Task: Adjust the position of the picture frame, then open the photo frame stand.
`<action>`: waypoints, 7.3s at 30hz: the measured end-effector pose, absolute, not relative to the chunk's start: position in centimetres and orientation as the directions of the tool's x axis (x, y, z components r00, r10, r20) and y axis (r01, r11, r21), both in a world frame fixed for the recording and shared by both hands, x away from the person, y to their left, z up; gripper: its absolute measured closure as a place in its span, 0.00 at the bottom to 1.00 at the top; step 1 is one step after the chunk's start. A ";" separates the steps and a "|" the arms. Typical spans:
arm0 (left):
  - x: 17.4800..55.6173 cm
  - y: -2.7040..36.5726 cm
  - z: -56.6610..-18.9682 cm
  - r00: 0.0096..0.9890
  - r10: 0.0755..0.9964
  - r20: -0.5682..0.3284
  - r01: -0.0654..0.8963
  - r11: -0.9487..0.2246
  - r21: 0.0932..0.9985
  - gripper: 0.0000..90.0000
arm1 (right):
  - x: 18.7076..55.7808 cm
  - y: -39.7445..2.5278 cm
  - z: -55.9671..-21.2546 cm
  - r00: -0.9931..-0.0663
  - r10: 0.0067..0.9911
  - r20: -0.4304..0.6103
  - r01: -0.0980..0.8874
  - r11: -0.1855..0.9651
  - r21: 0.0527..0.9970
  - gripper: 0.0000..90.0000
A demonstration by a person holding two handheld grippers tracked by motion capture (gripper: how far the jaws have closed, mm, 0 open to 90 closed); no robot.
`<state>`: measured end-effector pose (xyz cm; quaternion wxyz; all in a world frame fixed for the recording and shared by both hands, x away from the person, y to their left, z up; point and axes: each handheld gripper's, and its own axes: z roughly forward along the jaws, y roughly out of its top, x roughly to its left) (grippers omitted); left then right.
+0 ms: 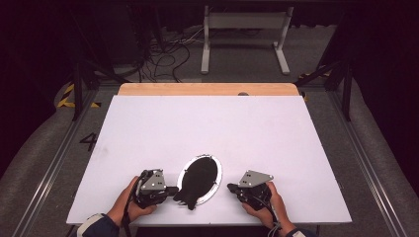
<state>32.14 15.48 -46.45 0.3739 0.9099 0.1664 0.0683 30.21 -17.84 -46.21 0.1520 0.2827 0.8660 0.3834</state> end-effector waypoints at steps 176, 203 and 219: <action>30.9 21.3 -46.3 0.805 0.591 0.056 0.354 -0.554 0.754 0.21 | 33.9 -18.7 -45.7 -0.638 0.592 0.493 0.727 0.252 0.639 0.67; 36.8 14.0 -45.8 0.851 0.524 -0.038 0.363 -0.533 0.764 0.25 | 36.8 -18.4 -46.8 -0.499 0.486 0.718 0.844 0.084 0.529 0.67; 41.1 11.0 -46.5 0.866 0.434 -0.249 0.457 -0.483 0.747 0.15 | 36.4 -18.0 -46.4 -0.674 0.479 0.563 0.709 0.205 0.674 0.67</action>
